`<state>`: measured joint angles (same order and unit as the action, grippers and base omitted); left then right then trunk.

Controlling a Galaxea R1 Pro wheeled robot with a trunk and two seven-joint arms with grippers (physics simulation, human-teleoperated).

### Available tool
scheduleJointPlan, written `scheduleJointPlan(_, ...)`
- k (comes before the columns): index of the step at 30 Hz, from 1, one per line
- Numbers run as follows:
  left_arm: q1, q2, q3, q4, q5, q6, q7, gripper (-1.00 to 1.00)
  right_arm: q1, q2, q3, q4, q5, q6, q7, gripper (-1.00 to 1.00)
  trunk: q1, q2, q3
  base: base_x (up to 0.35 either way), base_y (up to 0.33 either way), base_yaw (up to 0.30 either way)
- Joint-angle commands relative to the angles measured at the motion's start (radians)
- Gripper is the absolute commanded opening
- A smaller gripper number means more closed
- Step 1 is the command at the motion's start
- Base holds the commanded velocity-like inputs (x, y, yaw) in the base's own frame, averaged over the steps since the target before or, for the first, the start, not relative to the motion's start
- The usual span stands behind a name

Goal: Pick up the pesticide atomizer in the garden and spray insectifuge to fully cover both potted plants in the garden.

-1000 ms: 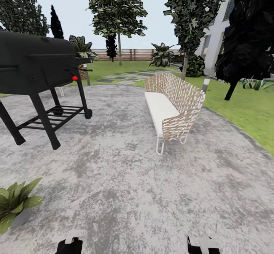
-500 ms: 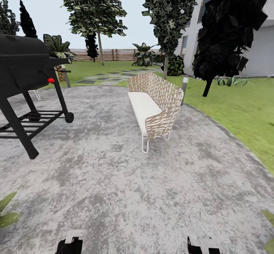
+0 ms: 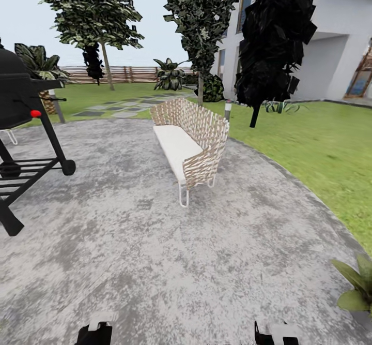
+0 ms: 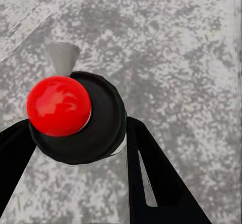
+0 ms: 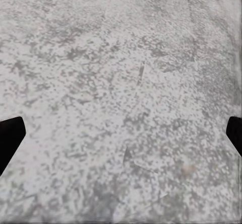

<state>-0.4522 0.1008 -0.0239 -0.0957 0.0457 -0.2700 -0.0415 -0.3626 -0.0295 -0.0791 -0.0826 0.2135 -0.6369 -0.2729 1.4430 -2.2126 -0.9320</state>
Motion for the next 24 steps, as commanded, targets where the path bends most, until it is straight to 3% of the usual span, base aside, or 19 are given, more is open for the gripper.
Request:
scheduleJointPlan(1,0.000,0.001,-0.001,0.000,0.005,-0.003,-0.004,-1.00,-0.001,0.000,-0.007,0.001,0.010,-0.003,-0.003,1.00,0.000,0.000,-0.001,0.000,0.034,-0.300)
scheduleJointPlan(24,0.000,-0.001,-0.004,0.001,0.005,-0.003,-0.004,-1.00,-0.001,0.000,-0.007,0.001,0.010,-0.003,-0.003,1.00,0.000,0.000,-0.001,0.004,0.011,-0.300)
